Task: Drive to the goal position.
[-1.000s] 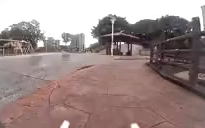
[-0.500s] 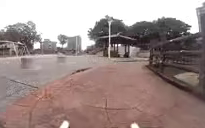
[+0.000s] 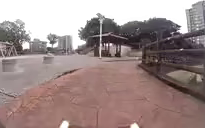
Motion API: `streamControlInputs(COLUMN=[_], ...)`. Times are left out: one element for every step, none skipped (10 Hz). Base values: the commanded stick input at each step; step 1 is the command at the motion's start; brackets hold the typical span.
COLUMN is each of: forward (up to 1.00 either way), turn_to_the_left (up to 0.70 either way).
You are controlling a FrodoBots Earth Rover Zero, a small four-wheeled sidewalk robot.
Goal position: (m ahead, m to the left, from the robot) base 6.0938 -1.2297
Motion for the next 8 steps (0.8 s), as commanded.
streamControlInputs(forward=[0.70, 0.70, 0.70, 0.70, 0.70, 0.70, 0.70, 0.70], turn_to_the_left=[0.00, 0.00, 0.00, 0.00, 0.00, 0.00, -0.10, -0.32])
